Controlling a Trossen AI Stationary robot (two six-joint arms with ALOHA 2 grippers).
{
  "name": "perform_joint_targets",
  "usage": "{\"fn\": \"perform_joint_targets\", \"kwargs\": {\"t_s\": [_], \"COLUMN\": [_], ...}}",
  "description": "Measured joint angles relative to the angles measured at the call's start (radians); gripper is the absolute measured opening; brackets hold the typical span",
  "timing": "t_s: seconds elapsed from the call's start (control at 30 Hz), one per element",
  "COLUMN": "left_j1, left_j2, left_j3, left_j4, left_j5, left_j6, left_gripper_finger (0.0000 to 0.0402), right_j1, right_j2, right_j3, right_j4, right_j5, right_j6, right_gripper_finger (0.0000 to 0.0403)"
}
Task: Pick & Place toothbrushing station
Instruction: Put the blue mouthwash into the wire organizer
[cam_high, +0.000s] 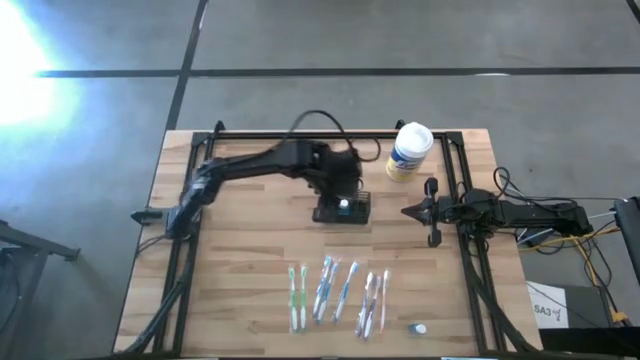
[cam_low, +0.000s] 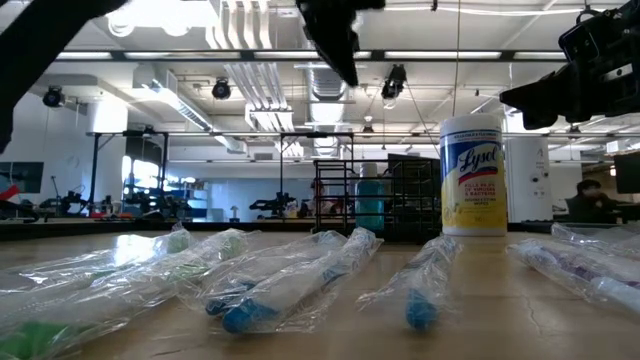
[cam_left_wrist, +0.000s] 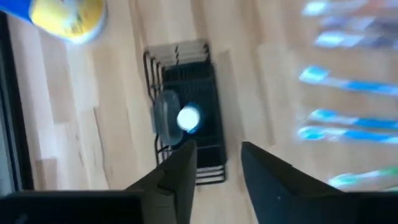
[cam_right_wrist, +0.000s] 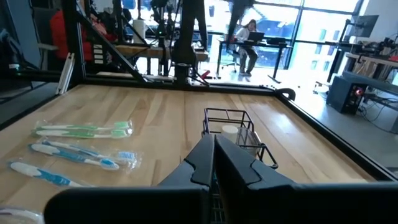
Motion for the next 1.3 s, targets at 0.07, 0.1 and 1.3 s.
{"fn": "perform_joint_targets", "kwargs": {"t_s": [0.07, 0.1, 1.3], "left_j1": [-0.004, -0.006, 0.008], "left_j2": [-0.08, -0.125, -1.608], "left_j3": [-0.088, -0.149, -2.175], "left_j4": [0.074, 0.123, 1.784], "left_j5": [0.032, 0.043, -0.041], "left_j6": [-0.015, -0.019, -0.329], "left_gripper_finger": [0.0107, 0.0097, 0.0002], "right_j1": [0.0, 0.0, 0.0], "right_j2": [0.0, 0.0, 0.0], "right_j3": [0.0, 0.0, 0.0], "right_j4": [-0.003, -0.004, 0.035], "right_j5": [-0.002, -0.004, -0.007], "right_j6": [0.001, 0.005, 0.003], "right_gripper_finger": [0.0008, 0.0008, 0.0008]}}
